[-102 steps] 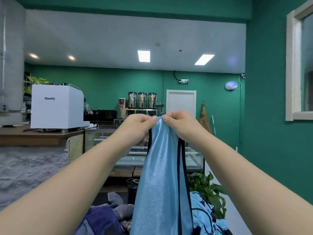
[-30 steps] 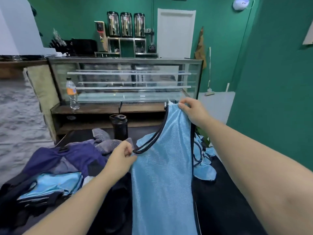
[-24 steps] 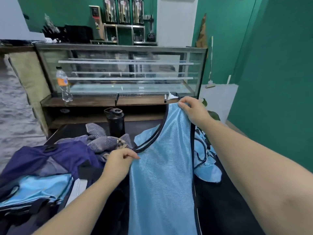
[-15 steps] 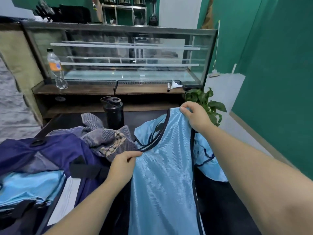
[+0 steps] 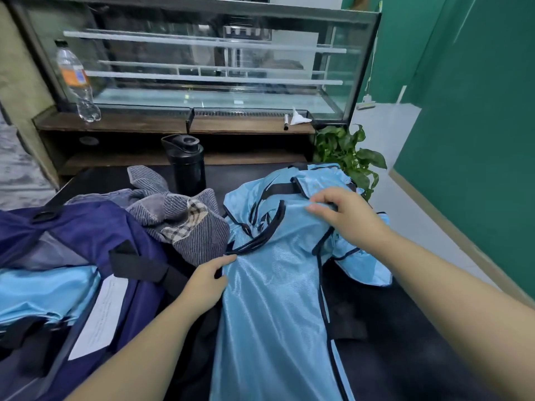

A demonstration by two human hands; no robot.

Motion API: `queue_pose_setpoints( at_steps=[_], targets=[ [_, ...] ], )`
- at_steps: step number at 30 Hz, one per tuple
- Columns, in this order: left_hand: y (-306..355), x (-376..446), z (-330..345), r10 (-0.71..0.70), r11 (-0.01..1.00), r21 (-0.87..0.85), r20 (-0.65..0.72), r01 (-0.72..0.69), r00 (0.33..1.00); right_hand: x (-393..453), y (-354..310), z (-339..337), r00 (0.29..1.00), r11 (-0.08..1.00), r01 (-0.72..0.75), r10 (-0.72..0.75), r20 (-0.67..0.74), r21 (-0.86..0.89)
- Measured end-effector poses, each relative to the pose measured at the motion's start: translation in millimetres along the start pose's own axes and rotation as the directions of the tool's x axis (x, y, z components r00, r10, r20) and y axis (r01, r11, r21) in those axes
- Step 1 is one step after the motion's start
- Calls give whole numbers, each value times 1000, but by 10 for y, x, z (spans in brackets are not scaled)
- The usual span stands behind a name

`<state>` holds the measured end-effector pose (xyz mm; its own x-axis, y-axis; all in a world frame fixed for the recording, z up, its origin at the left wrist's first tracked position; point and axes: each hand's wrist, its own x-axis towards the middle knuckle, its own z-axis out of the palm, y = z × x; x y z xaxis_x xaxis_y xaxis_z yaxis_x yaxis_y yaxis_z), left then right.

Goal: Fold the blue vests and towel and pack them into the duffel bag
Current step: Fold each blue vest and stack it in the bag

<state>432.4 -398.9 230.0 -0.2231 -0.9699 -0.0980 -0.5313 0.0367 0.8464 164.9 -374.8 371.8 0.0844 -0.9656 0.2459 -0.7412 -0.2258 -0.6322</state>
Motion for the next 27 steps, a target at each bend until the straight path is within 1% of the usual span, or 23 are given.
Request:
queue_pose_setpoints(
  at_steps=[2, 4, 7, 8, 9, 11, 14, 15, 16, 17, 19, 20, 21, 22, 23, 24, 25, 27],
  targets=[
    [-47, 4, -4, -5, 999, -32, 9, 5, 1000, -240, -24, 24, 996, 999, 28, -30, 82, 34],
    [-75, 13, -22, -15, 998, -64, 26, 16, 1000, -465, -20, 96, 982, 995, 93, -96, 161, 28],
    [-112, 41, -48, -15, 996, -85, 60, 20, 998, -739, 27, 260, 925, 950, 304, -278, 260, -67],
    [-119, 44, -56, -13, 996, -87, 66, 19, 998, -817, 47, 328, 904, 930, 351, -308, 298, -104],
    [-130, 51, -62, -15, 995, -95, 67, 22, 998, -885, 66, 404, 888, 915, 378, -316, 333, -142],
    [-145, 53, -72, -21, 993, -118, 72, 30, 997, -989, 97, 554, 870, 903, 385, -286, 402, -192],
    [-174, 60, -73, -12, 990, -139, 82, 23, 997, -1058, 123, 722, 851, 927, 320, -191, 489, -195],
    [-186, 65, -69, -13, 988, -150, 80, 25, 997, -1061, 136, 751, 852, 937, 291, -162, 497, -193],
    [-188, 64, -63, -17, 986, -162, 75, 29, 997, -1046, 152, 760, 870, 951, 247, -133, 474, -187],
    [-191, 66, -58, -23, 984, -175, 69, 35, 997, -1011, 177, 754, 908, 965, 194, -108, 405, -178],
    [-182, 69, -50, -26, 983, -177, 63, 37, 998, -884, 319, 710, 982, 984, 54, -22, 186, -171],
    [-175, 67, -51, -25, 985, -168, 63, 35, 998, -805, 411, 675, 992, 982, -33, 54, 113, -184],
    [-176, 69, -54, -24, 986, -162, 64, 34, 998, -739, 502, 637, 985, 972, -125, 146, 96, -200],
    [-174, 68, -58, -20, 987, -156, 64, 30, 998, -691, 592, 612, 964, 958, -215, 240, 118, -192],
    [-176, 69, -63, -20, 988, -154, 67, 30, 998, -661, 667, 604, 942, 950, -280, 300, 151, -141],
    [-170, 64, -64, -21, 988, -152, 69, 31, 997, -648, 721, 610, 933, 949, -308, 316, 175, -69],
    [-167, 63, -63, -26, 987, -155, 70, 37, 997, -637, 768, 632, 937, 953, -304, 299, 182, -1],
    [-166, 66, -60, -31, 985, -170, 65, 42, 997, -627, 812, 716, 955, 965, -254, 241, 171, 61]
  ],
)
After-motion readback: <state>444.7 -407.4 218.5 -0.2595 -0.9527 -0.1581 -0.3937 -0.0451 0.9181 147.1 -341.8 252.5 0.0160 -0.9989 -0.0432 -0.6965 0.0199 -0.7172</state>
